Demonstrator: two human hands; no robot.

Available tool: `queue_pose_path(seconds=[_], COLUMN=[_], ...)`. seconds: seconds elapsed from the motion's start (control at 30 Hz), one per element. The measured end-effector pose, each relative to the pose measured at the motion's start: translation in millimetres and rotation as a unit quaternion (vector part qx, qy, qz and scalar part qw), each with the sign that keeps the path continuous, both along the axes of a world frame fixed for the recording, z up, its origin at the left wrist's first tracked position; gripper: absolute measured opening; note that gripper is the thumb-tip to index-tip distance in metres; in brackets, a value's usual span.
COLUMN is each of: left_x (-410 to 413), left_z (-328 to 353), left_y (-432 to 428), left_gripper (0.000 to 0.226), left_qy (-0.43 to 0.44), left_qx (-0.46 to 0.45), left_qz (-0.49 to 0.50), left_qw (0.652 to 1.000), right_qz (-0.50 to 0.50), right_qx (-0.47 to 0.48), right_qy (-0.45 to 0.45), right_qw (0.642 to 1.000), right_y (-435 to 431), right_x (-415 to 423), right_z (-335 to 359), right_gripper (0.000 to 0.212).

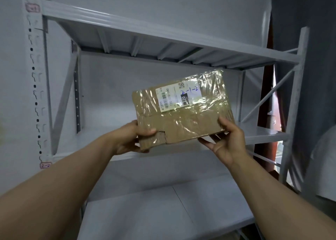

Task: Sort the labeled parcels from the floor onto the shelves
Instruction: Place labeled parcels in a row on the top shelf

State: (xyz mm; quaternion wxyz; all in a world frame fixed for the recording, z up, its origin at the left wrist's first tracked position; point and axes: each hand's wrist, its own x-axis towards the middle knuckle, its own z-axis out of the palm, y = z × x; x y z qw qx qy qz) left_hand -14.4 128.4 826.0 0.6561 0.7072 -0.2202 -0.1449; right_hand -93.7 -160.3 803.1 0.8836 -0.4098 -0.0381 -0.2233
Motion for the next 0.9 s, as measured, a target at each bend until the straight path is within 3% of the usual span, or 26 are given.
queue_pose_path(seconds=[0.2, 0.53, 0.63, 0.73, 0.9], left_x=[7.4, 42.2, 53.7, 65.8, 85.1], left_z=[15.6, 10.3, 12.6, 21.3, 77.6], left_y=[12.2, 20.3, 18.7, 11.2, -8.7], left_gripper=[0.088, 0.077, 0.084, 0.096, 0.096], left_qy=[-0.041, -0.041, -0.049, -0.103, -0.257], left_qx=[-0.062, -0.067, -0.058, -0.046, -0.134], left_qz=[0.089, 0.111, 0.094, 0.120, 0.141], left_qw=[0.993, 0.991, 0.993, 0.986, 0.947], right_qz=[-0.044, -0.075, -0.085, -0.129, -0.287], right_qx=[-0.097, -0.114, -0.109, -0.125, -0.144], right_qy=[0.006, 0.035, 0.035, 0.023, -0.069], right_qw=[0.994, 0.990, 0.990, 0.983, 0.945], right_y=[0.4, 18.6, 19.6, 24.7, 31.6], right_x=[17.6, 64.0, 77.4, 89.6, 106.8], right_z=[-4.1, -6.7, 0.3, 9.4, 61.2], right_gripper=[0.028, 0.036, 0.039, 0.038, 0.041])
